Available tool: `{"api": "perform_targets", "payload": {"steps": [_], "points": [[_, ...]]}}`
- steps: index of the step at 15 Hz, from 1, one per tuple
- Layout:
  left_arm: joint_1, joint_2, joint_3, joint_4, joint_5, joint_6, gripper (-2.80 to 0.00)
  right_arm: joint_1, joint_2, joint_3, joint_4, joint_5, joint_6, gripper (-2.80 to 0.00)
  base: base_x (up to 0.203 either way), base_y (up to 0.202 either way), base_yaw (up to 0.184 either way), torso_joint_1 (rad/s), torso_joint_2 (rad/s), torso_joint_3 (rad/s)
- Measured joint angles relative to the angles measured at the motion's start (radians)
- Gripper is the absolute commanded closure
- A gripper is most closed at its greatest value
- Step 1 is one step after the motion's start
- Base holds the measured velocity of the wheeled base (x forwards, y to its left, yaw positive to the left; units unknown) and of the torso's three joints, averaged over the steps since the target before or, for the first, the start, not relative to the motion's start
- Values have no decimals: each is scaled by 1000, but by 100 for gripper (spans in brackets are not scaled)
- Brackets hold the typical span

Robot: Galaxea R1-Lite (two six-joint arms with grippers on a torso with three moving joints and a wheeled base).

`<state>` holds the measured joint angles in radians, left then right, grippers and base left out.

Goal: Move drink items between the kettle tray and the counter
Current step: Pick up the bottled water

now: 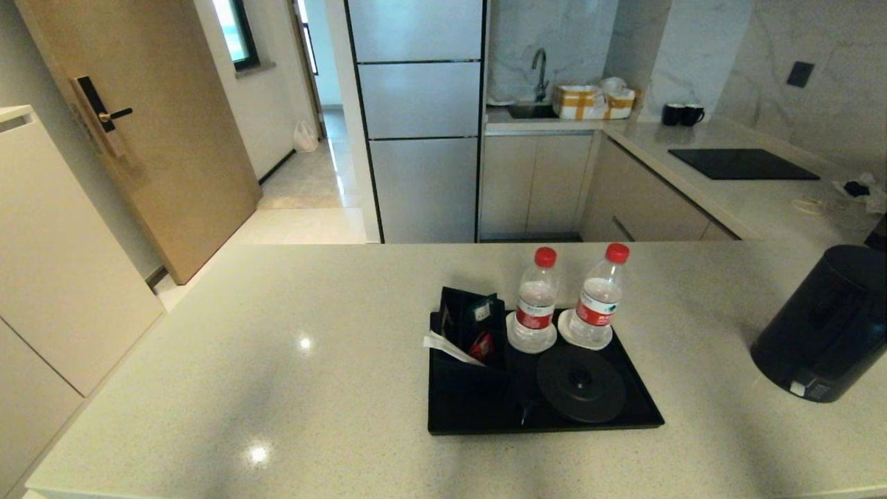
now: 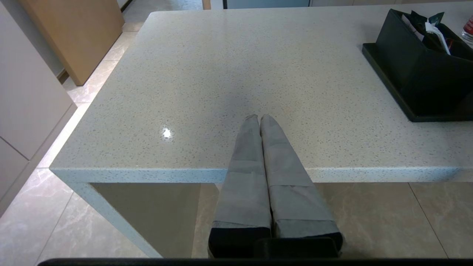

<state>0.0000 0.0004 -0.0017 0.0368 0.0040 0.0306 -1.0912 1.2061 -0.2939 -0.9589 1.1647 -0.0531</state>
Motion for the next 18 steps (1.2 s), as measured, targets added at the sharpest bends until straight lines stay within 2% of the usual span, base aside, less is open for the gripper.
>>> {"api": "perform_targets", "payload": {"steps": [2, 3, 5, 7, 10, 13, 17, 18], "points": [[0, 0, 0, 0, 0, 0, 0, 52, -92, -168, 361, -16, -51, -280, 0, 0, 0, 0, 0, 0], [0, 0, 0, 0, 0, 0, 0, 104, -117, -231, 545, -47, -91, -280, 0, 0, 0, 0, 0, 0], [0, 0, 0, 0, 0, 0, 0, 178, -124, -297, 784, -125, -138, -280, 0, 0, 0, 0, 0, 0], [0, 0, 0, 0, 0, 0, 0, 250, -105, -329, 867, -159, -119, -280, 0, 0, 0, 0, 0, 0], [0, 0, 0, 0, 0, 0, 0, 409, -69, -392, 954, -181, -22, -280, 0, 0, 0, 0, 0, 0], [0, 0, 0, 0, 0, 0, 0, 539, -63, -401, 1015, -213, -15, -280, 0, 0, 0, 0, 0, 0], [0, 0, 0, 0, 0, 0, 0, 762, -6, -398, 1049, -424, -80, -280, 0, 0, 0, 0, 0, 0], [0, 0, 0, 0, 0, 0, 0, 829, 0, -390, 1048, -464, -98, 0, 0, 0, 0, 0, 0, 0]]}}
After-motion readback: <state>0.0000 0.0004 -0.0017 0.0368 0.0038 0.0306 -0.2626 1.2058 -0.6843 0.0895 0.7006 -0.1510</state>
